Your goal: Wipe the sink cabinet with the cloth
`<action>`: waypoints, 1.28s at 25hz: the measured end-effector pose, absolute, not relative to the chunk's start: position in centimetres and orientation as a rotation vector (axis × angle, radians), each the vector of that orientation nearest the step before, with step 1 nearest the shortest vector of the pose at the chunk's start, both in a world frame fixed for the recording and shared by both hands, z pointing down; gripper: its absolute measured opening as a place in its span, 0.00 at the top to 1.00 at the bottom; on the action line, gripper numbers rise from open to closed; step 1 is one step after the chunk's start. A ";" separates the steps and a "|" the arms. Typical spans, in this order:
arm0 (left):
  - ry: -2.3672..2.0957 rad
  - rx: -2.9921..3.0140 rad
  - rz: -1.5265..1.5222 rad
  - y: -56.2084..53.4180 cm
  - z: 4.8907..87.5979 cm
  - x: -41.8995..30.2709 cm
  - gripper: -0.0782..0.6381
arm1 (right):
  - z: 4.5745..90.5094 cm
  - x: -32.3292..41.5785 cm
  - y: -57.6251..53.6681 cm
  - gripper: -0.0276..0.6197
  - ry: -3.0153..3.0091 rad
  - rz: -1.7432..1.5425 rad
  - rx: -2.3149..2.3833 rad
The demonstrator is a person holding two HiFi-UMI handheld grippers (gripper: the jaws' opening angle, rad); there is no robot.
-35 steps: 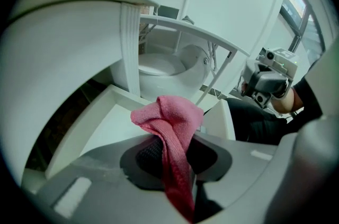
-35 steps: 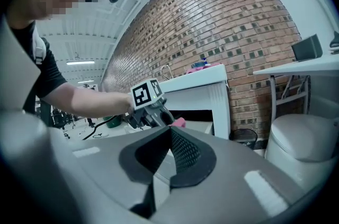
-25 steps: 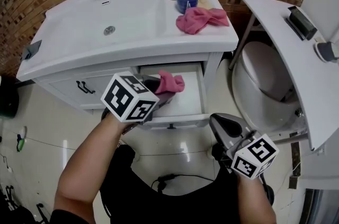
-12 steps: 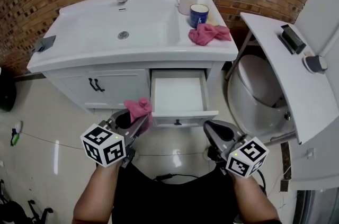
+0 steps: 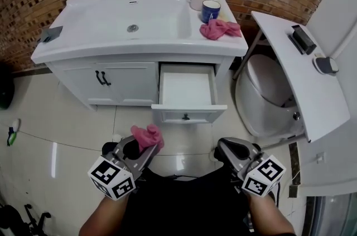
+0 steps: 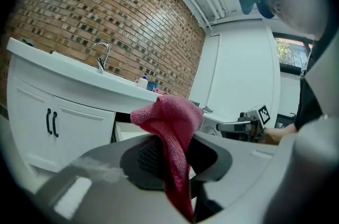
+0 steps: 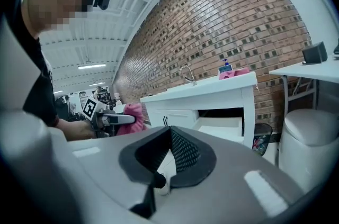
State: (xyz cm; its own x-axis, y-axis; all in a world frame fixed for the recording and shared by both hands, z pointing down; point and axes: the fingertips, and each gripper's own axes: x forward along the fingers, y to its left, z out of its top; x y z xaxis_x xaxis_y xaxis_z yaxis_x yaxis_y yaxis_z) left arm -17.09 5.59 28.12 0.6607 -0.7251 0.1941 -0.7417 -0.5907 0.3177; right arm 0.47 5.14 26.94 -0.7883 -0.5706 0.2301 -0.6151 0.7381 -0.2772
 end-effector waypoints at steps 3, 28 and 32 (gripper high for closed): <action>-1.152 2.515 0.074 6.6 28.0 -16.7 0.74 | 27.6 1.2 6.5 0.95 -2.789 0.518 0.967; -0.981 2.569 0.239 8.2 30.0 -13.9 0.74 | 28.7 1.1 5.8 0.95 -2.760 0.449 0.923; -0.968 2.564 0.253 8.2 30.1 -13.5 0.74 | 28.4 1.1 5.8 0.95 -2.762 0.445 0.922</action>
